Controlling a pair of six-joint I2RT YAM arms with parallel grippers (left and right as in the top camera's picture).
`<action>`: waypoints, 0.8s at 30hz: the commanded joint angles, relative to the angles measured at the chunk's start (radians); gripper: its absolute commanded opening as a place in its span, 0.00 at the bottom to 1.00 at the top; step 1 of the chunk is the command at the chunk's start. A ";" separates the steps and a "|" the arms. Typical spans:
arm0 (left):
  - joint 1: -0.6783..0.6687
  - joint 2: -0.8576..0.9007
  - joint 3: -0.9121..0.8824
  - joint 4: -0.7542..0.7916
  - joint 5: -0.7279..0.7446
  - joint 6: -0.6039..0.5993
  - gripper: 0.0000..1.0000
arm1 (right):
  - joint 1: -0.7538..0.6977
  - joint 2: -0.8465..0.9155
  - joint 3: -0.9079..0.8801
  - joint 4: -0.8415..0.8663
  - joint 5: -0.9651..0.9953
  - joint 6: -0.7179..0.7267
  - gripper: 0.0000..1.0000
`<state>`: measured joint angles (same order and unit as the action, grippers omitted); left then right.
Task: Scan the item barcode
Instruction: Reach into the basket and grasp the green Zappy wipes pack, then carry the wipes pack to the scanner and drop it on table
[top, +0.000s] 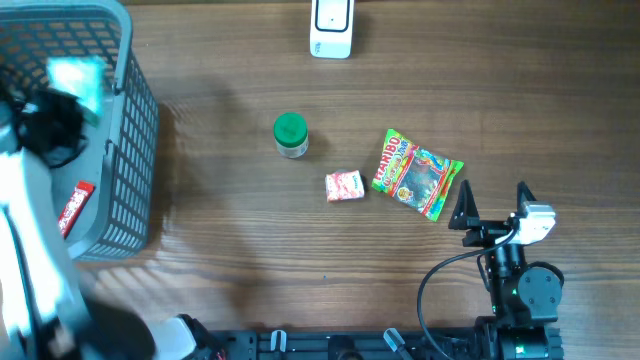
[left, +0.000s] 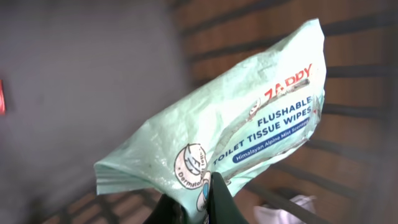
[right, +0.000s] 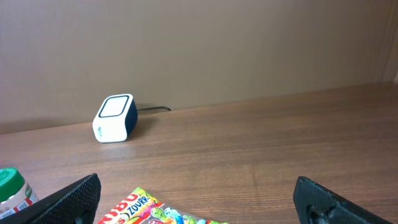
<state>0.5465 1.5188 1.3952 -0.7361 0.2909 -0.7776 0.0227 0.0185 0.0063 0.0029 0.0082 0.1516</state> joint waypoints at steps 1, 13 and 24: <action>0.032 -0.246 0.034 0.003 -0.004 0.010 0.04 | -0.003 -0.005 -0.001 0.004 0.006 -0.014 1.00; -0.330 -0.537 0.025 -0.103 0.234 0.115 0.04 | -0.003 -0.005 -0.001 0.004 0.006 -0.014 1.00; -0.926 -0.315 -0.195 -0.269 -0.197 0.149 0.04 | -0.003 -0.005 -0.001 0.004 0.006 -0.014 1.00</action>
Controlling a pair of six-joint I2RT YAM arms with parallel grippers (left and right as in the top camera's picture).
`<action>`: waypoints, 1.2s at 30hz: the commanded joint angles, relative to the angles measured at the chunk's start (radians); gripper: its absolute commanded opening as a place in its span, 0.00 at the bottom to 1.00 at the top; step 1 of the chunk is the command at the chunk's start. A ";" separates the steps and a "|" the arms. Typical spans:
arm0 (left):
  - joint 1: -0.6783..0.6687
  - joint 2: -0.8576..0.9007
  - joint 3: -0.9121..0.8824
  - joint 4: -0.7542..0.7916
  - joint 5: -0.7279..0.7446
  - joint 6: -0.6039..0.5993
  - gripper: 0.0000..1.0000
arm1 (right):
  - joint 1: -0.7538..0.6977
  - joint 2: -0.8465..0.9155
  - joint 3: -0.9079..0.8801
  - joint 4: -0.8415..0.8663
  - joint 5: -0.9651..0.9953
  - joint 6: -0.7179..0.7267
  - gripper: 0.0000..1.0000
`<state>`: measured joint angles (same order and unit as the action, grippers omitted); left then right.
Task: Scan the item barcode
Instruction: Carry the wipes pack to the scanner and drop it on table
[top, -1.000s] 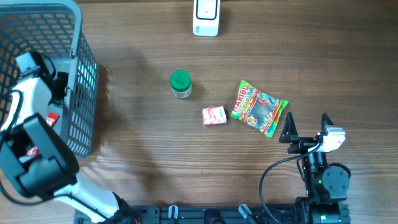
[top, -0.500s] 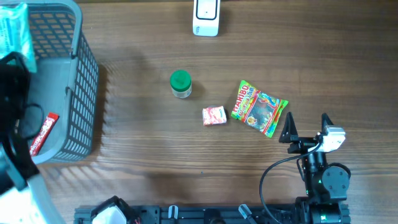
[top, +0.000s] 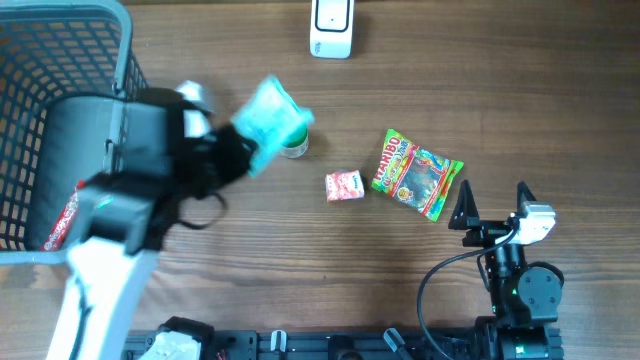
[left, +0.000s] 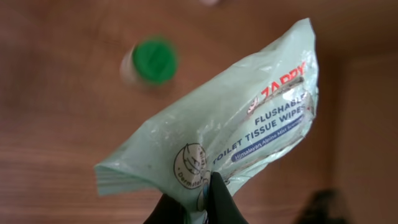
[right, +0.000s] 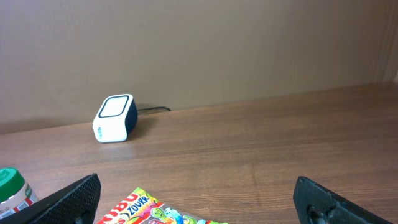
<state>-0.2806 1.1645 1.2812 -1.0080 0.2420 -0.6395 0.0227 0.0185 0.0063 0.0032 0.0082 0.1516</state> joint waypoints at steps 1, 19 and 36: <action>-0.129 0.064 -0.129 0.023 -0.163 -0.023 0.04 | -0.003 -0.005 -0.001 0.003 0.006 -0.014 1.00; -0.256 0.302 -0.504 0.537 -0.121 -0.215 0.04 | -0.003 -0.005 -0.001 0.003 0.006 -0.014 1.00; -0.287 0.272 -0.504 0.500 -0.267 -0.369 0.04 | -0.003 -0.005 -0.001 0.003 0.006 -0.014 1.00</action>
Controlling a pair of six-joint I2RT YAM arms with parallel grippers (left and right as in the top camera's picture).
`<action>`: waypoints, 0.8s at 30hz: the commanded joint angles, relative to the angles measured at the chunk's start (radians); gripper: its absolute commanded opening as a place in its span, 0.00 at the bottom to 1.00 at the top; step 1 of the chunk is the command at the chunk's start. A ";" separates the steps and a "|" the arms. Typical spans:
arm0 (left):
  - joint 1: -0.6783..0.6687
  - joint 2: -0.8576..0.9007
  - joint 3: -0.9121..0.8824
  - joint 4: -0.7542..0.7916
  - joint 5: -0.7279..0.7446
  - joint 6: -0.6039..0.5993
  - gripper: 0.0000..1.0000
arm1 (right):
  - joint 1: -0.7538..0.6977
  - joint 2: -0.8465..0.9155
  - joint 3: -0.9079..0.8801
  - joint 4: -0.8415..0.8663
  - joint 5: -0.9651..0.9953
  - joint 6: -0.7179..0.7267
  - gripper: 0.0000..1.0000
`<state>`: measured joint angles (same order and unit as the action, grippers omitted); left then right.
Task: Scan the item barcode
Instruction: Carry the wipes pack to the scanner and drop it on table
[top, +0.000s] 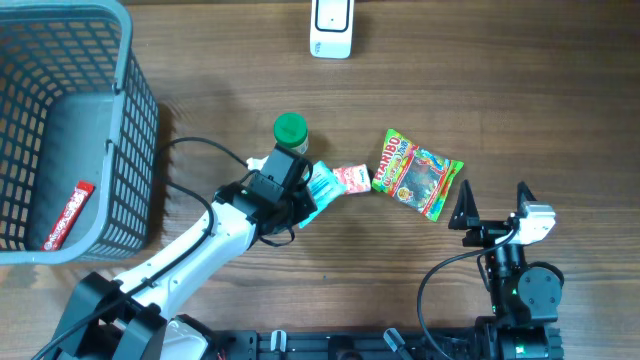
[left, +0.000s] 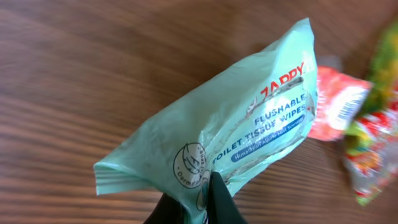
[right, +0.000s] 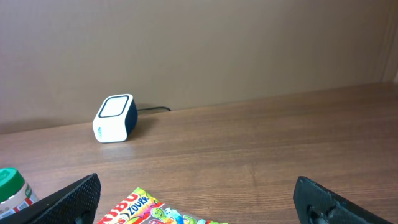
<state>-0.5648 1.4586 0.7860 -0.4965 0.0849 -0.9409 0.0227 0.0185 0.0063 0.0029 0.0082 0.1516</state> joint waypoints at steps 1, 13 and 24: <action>-0.003 -0.016 -0.010 -0.009 -0.109 -0.071 0.04 | -0.003 -0.005 -0.001 0.004 0.006 -0.014 1.00; -0.090 0.038 -0.037 0.156 -0.077 -0.176 0.04 | -0.003 -0.005 -0.001 0.004 0.006 -0.014 1.00; -0.153 0.156 -0.037 0.247 -0.060 -0.254 0.04 | -0.003 -0.005 -0.001 0.004 0.006 -0.014 1.00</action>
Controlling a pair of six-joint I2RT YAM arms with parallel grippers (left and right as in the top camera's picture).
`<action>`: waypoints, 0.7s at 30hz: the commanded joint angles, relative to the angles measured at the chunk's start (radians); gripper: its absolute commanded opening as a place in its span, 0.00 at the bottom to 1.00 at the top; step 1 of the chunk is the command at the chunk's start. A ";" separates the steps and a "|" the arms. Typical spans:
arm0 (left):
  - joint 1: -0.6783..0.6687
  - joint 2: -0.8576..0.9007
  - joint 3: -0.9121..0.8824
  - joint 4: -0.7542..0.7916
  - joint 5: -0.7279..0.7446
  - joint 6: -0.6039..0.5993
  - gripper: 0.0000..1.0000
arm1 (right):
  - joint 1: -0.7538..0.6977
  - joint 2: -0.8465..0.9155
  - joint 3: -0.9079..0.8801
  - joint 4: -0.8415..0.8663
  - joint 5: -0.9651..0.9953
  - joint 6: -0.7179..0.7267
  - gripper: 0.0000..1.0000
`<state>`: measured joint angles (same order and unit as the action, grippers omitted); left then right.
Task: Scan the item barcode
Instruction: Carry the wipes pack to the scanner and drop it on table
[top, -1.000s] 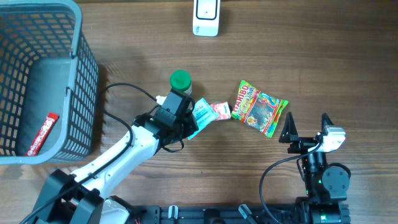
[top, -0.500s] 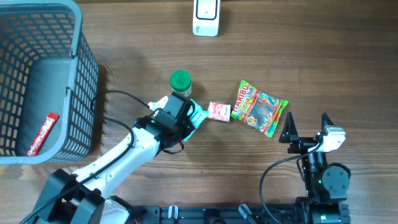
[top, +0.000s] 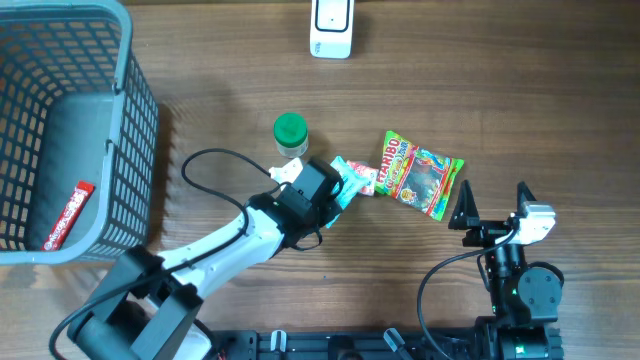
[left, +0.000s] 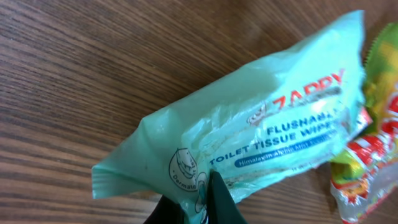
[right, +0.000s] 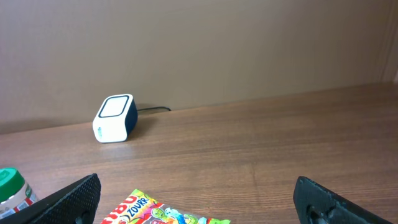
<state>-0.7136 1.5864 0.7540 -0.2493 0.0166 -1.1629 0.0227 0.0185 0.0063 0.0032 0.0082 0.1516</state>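
A mint-green pack of flushable toilet wipes (left: 261, 137) is pinched at its lower edge by my left gripper (left: 200, 198), which is shut on it. From above, the pack (top: 346, 186) is at the table's middle, low over the wood, its far end against a small red packet (top: 365, 178). The white barcode scanner (top: 331, 25) stands at the far edge, also seen as the scanner (right: 115, 118) from the right wrist. My right gripper (top: 488, 214) rests open at the near right, nothing between its fingers (right: 69, 198).
A green-lidded jar (top: 290, 133) stands just behind the left gripper. A colourful Haribo bag (top: 416, 175) lies right of the red packet. The grey mesh basket (top: 130, 120) fills the far left, with a red item (top: 68, 215) inside.
My left gripper has moved right with the wipes pack, which now sits flatter and lower against the red packet. That packet has shifted right toward the Haribo bag. The right arm is unchanged.
My left gripper held the wipes pack inside the basket. Then it was outside the basket near the green-lidded jar, then low over the table's middle beside the red packet. Now the pack presses against that packet. The right gripper stayed open and still.
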 joint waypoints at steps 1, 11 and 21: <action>-0.005 0.027 -0.005 0.004 0.008 -0.031 0.04 | -0.003 -0.005 -0.001 0.003 0.006 -0.014 1.00; -0.003 -0.235 0.030 -0.053 -0.007 0.098 1.00 | -0.003 -0.005 -0.001 0.003 0.006 -0.014 1.00; 0.100 -0.660 0.294 -0.183 -0.209 0.604 1.00 | -0.003 -0.005 -0.001 0.003 0.006 -0.014 1.00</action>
<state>-0.6868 1.0367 0.9558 -0.3996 -0.0441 -0.8093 0.0227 0.0185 0.0063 0.0032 0.0082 0.1516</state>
